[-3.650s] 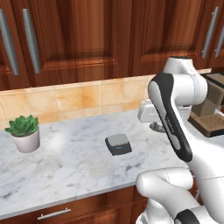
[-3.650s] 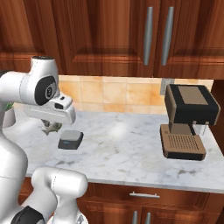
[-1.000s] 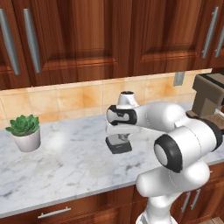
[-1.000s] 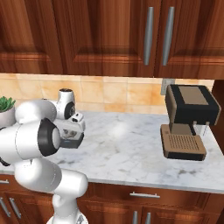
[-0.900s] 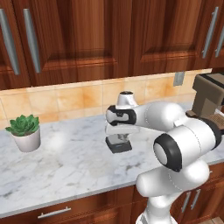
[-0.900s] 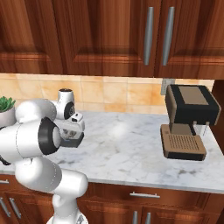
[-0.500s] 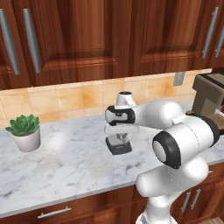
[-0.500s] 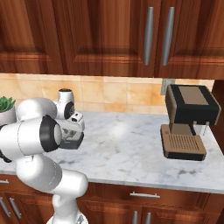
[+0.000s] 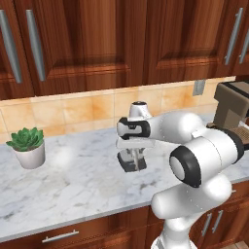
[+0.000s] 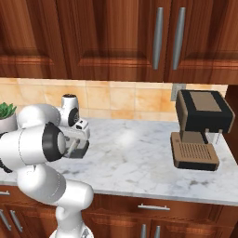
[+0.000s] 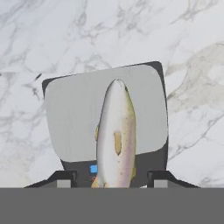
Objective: Take the fish from the fridge and place it on the digital scale on the counter by the fridge. Wait a few seconds for a reading, then move it to the plate on the dining counter.
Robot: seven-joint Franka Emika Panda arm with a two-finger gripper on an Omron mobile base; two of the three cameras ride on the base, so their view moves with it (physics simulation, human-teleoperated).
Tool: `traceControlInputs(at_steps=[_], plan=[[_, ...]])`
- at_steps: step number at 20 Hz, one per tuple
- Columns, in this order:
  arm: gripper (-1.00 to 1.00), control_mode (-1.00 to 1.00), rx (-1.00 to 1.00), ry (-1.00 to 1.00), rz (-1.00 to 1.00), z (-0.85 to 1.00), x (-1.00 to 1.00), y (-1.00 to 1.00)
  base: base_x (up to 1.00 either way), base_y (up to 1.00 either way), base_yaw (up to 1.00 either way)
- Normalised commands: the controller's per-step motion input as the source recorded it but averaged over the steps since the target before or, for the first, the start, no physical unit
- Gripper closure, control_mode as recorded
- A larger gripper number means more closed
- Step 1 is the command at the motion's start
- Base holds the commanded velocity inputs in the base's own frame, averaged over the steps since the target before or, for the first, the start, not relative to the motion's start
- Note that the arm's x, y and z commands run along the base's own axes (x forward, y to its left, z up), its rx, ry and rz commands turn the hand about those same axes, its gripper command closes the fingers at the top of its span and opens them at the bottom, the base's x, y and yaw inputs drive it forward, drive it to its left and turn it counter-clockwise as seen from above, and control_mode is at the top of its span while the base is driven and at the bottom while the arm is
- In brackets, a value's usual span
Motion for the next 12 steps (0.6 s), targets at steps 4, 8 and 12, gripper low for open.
traceControlInputs(at_steps=[4, 8, 12], plan=[[-1.00, -1.00, 0.00, 0.00, 0.00, 0.00, -0.01, 0.00, 0.00, 0.00, 0.00], [-1.00, -1.00, 0.00, -0.02, -0.01, 0.10, -0.46, 0.00, 0.00, 0.00, 0.00], [-1.00, -1.00, 0.00, -0.18, -0.01, 0.44, -1.00, -0.01, 0.00, 0.00, 0.00]])
